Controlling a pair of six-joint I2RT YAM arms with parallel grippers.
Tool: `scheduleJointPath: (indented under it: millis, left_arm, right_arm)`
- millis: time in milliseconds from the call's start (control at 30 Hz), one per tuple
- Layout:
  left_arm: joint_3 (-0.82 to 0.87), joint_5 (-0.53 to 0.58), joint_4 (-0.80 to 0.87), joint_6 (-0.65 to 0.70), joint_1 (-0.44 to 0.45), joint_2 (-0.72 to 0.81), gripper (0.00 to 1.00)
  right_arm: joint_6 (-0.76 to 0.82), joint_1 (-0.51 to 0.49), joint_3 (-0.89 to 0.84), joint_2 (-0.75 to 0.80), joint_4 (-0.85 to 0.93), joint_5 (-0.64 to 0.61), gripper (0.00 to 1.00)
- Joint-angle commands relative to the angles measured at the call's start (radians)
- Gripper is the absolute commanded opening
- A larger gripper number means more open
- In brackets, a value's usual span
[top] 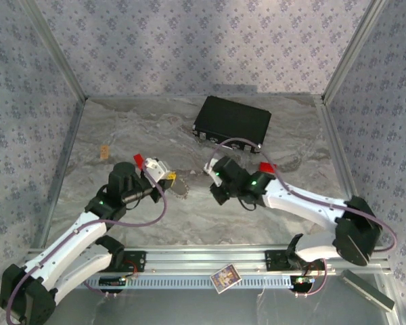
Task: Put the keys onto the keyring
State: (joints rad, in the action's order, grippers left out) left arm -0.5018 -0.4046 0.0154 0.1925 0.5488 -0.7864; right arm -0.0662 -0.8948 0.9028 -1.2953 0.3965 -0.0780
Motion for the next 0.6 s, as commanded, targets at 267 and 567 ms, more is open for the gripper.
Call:
scheduleJointPath:
  millis: [267, 567]
  left_arm:
    - [-0.097, -0.279, -0.005, 0.08, 0.074, -0.106, 0.0]
    - [-0.131, -0.293, 0.025, 0.128, 0.109, -0.184, 0.0]
  right_arm:
    - [0.305, 0.086, -0.087, 0.181, -0.176, 0.252, 0.0]
    - [0.368, 0.1, -0.074, 0.184, -0.139, 0.448, 0.0]
